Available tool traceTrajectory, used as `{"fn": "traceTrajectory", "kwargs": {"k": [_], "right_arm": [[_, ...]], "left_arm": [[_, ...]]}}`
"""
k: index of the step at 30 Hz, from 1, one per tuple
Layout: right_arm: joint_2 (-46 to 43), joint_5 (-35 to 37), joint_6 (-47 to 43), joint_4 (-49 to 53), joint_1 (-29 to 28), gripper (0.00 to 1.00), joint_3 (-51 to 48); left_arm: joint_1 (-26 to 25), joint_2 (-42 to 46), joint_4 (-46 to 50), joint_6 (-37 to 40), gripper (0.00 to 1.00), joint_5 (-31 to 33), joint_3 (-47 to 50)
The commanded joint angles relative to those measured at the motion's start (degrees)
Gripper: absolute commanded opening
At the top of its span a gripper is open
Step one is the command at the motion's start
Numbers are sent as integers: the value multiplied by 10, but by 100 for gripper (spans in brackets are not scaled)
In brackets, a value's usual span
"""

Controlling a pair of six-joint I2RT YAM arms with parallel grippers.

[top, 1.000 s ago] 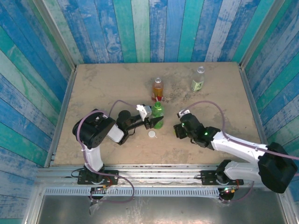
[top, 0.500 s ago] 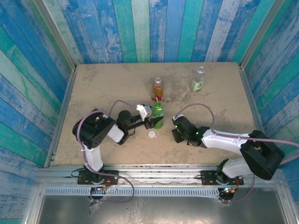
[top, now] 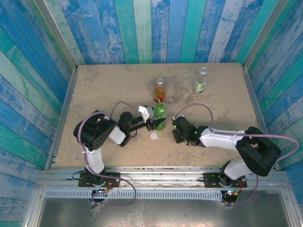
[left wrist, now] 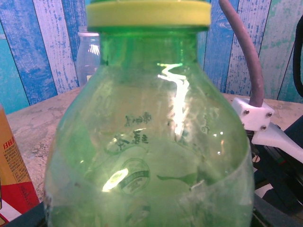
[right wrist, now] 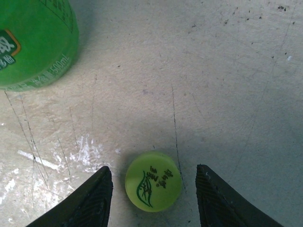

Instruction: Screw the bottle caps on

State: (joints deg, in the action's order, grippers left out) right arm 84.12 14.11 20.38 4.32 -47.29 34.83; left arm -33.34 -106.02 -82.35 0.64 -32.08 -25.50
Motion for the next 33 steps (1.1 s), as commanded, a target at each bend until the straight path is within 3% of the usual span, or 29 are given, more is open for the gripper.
{"fn": "traceTrajectory", "kwargs": {"k": [1,33], "right_arm": [[10,2,9,12,-3,48,15],[-8,-10,4,47,-1,32,34]], "left_arm": [[-2,3,41,6,64,-7,3],[-2,3,49,11,64,-8,6]]}}
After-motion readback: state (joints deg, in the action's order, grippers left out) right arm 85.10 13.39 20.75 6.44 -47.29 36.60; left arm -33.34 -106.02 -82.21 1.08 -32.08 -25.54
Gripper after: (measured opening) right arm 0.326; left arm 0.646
